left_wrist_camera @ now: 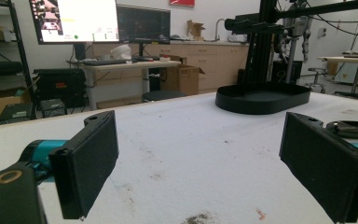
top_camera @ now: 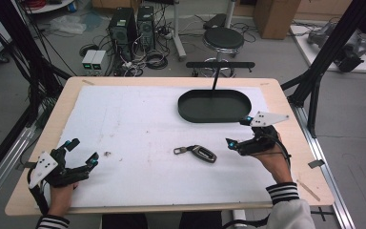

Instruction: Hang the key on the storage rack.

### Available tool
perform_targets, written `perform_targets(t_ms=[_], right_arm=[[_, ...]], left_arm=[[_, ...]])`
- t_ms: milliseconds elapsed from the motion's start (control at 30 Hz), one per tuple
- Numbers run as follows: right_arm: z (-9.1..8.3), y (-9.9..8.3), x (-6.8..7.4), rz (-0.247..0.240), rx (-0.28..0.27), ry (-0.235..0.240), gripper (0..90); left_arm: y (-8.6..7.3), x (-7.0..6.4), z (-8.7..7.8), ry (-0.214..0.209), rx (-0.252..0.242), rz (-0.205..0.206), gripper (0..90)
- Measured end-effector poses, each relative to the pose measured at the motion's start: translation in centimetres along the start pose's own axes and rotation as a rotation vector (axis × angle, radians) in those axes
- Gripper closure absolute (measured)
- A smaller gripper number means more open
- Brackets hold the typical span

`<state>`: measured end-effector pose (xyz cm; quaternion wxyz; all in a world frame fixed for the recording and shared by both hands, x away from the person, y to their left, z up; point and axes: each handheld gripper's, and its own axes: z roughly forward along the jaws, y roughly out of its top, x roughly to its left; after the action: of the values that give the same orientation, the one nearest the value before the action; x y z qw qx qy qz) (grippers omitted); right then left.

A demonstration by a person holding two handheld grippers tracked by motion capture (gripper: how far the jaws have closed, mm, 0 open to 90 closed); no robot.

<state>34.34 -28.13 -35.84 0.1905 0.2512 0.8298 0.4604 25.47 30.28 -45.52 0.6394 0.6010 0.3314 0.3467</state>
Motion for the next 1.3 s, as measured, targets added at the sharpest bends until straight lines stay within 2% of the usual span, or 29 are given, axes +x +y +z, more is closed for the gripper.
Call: perform_targets(t_ms=[33, 133, 233, 300, 400, 667, 700, 767, 867, 967, 1033, 1133, 1300], right_arm=[[0.4, 0.6, 0.0, -0.012, 0.042, 0.027, 9.3], [1.0, 1.3, 0.1, -0.031, 0.097, 0.056, 9.3], [1.7, 2.0, 0.4, -0.059, 0.162, 0.075, 9.3], [2.0, 2.2, 0.5, -0.067, 0.183, 0.086, 9.3], [3.3, 3.0, 1.0, -0.108, 0.255, 0.112, 9.3], [5.5, 3.7, 1.8, -0.129, 0.339, 0.149, 9.3], [6.2, 3.8, 2.2, -0.127, 0.392, 0.149, 9.3], [6.5, 3.9, 2.3, -0.14, 0.4, 0.156, 9.3], [7.4, 3.9, 2.7, -0.159, 0.442, 0.166, 9.3], [8.3, 4.0, 3.1, -0.156, 0.48, 0.183, 9.3], [8.5, 4.0, 3.1, -0.157, 0.485, 0.19, 9.3], [9.4, 4.1, 3.4, -0.16, 0.539, 0.198, 9.3], [10.4, 3.9, 3.6, -0.169, 0.585, 0.203, 9.3]], left_arm=[[0.0, 0.0, 0.0, 0.001, 0.0, 0.0, 12.0], [0.0, 0.0, 0.0, 0.001, 0.001, 0.0, 12.1], [0.0, 0.0, 0.0, 0.001, 0.001, 0.001, 12.1], [0.0, 0.0, 0.0, 0.0, 0.002, -0.001, 12.1], [0.0, 0.0, 0.0, 0.0, 0.002, -0.002, 12.1], [0.0, 0.0, 0.0, 0.0, 0.004, -0.003, 12.1], [0.0, 0.0, 0.0, 0.0, 0.004, -0.004, 12.1], [0.0, 0.0, 0.1, 0.0, 0.006, -0.006, 12.1], [0.0, 0.0, 0.1, 0.0, 0.005, -0.006, 12.0], [0.0, 0.0, 0.1, 0.0, 0.007, -0.008, 12.1], [0.0, 0.0, 0.1, 0.0, 0.006, -0.009, 12.1], [0.0, 0.0, 0.1, 0.0, 0.006, -0.009, 12.0], [0.0, 0.1, 0.1, -0.001, 0.005, -0.009, 12.1]])
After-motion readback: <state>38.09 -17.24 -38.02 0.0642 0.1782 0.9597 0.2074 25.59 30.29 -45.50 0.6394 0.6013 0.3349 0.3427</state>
